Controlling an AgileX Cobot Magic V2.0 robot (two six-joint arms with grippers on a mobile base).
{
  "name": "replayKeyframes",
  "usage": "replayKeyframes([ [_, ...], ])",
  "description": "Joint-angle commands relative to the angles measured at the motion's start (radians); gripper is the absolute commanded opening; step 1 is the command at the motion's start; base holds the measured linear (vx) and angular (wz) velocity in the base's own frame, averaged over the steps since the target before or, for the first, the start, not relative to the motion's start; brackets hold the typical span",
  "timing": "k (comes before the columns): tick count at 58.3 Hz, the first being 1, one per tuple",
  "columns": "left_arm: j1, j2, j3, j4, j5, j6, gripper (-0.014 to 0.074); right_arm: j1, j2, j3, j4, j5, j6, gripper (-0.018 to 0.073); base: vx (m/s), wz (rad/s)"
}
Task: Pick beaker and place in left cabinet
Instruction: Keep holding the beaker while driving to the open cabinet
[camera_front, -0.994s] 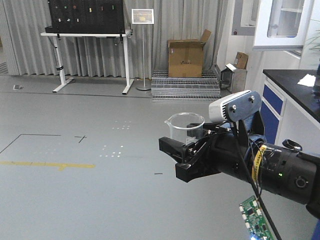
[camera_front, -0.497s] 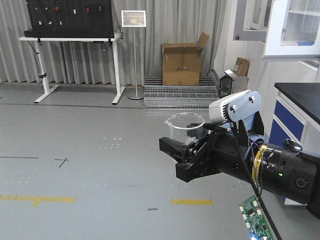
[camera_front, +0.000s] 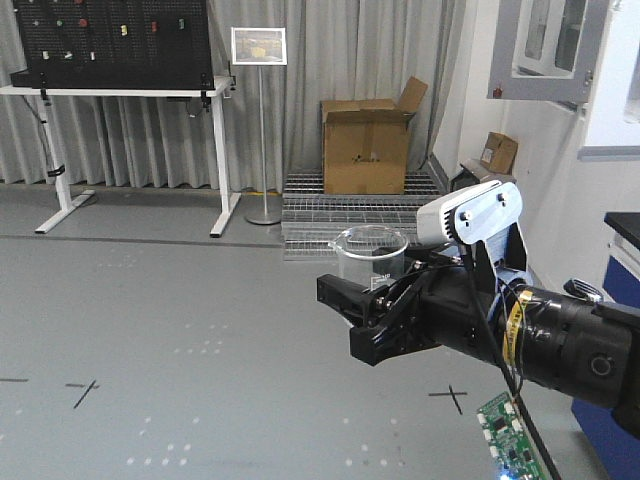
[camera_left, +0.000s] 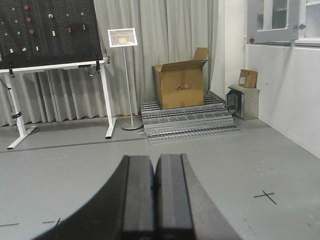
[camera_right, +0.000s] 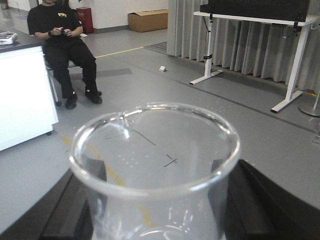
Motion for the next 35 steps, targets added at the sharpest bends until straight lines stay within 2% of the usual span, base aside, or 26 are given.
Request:
replayKeyframes([
  [1, -0.001, -0.019, 0.016, -0.007, -0.085, -0.003, 0.0001, -0.004, -0.034, -0.033, 0.024, -0.034, -0.004, 0.0134, 0.72, -0.06],
  [35, -0.001, -0.019, 0.016, -0.007, -0.083, -0.003, 0.0001, -0.004, -0.034, -0.033, 0.024, -0.031, -0.004, 0.0134, 0.70, -0.05],
])
